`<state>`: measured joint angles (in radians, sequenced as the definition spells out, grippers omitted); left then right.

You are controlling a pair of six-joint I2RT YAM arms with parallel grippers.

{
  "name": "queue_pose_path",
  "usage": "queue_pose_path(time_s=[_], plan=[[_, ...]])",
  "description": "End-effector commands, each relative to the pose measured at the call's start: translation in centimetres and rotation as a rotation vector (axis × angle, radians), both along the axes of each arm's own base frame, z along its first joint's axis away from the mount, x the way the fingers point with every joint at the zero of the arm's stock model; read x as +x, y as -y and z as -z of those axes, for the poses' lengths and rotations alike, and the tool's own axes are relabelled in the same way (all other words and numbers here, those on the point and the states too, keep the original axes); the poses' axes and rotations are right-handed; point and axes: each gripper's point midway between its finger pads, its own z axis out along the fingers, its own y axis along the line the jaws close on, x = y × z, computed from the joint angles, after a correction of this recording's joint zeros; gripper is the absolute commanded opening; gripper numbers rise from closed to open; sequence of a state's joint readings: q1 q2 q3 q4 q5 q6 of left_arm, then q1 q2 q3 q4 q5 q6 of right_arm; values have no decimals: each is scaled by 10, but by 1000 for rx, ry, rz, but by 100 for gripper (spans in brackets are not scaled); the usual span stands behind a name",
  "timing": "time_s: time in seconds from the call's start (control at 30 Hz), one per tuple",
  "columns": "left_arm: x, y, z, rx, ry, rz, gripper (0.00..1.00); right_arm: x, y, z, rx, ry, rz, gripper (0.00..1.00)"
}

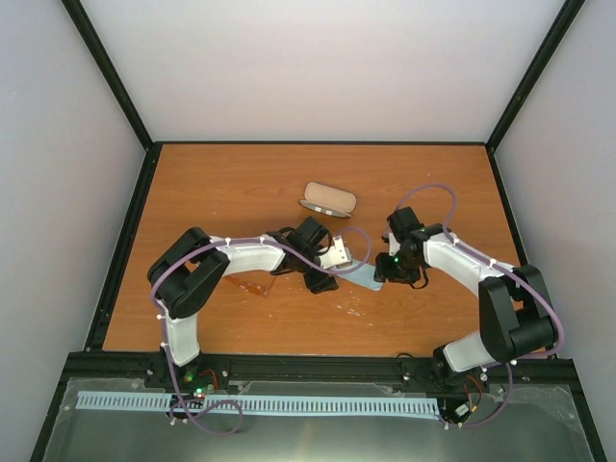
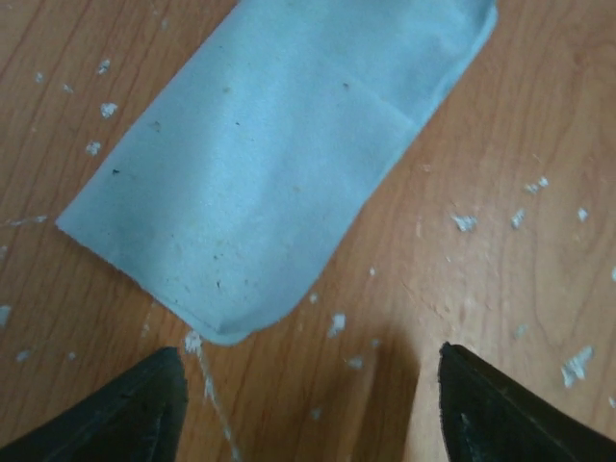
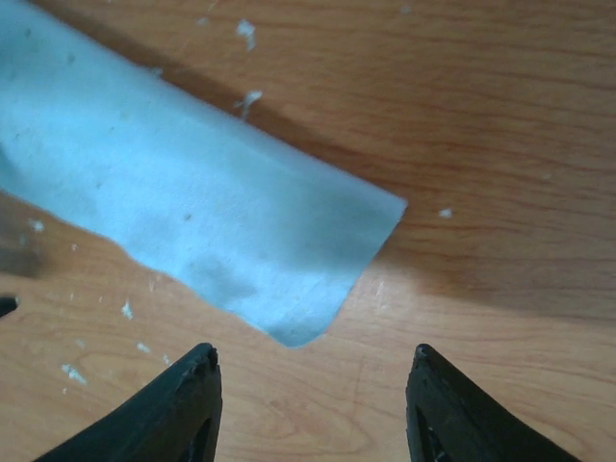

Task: Organize the sunglasses
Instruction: Fold the glasses cleaning cloth at the center of the board, then pick up the glasses cleaning cloth from the center of the board.

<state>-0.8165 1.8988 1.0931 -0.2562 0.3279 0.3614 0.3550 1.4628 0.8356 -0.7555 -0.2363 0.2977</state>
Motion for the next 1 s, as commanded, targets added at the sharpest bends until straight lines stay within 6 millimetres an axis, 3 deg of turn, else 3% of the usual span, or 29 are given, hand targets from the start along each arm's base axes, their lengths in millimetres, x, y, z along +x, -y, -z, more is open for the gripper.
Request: queue_pose_path(time_s=[0.0,0.3,0.57,0.8,0.97], plan=[[-5,1,-30,-58,41,2,76,20,11,-5,-69,63,78,54],[10,0,-79,-167,115,-56,85,32,6,12,-81,30,100,59],[27,-13,-76,-161,112,-99,85,38,2,21,-106,13,103,57],[38,-19,-77,-167,111,-136,85,31,-5,33,-120,-26,86,55],[46,-20,-74,-159,120,-147,85,25,-6,40,-132,-51,83,43]])
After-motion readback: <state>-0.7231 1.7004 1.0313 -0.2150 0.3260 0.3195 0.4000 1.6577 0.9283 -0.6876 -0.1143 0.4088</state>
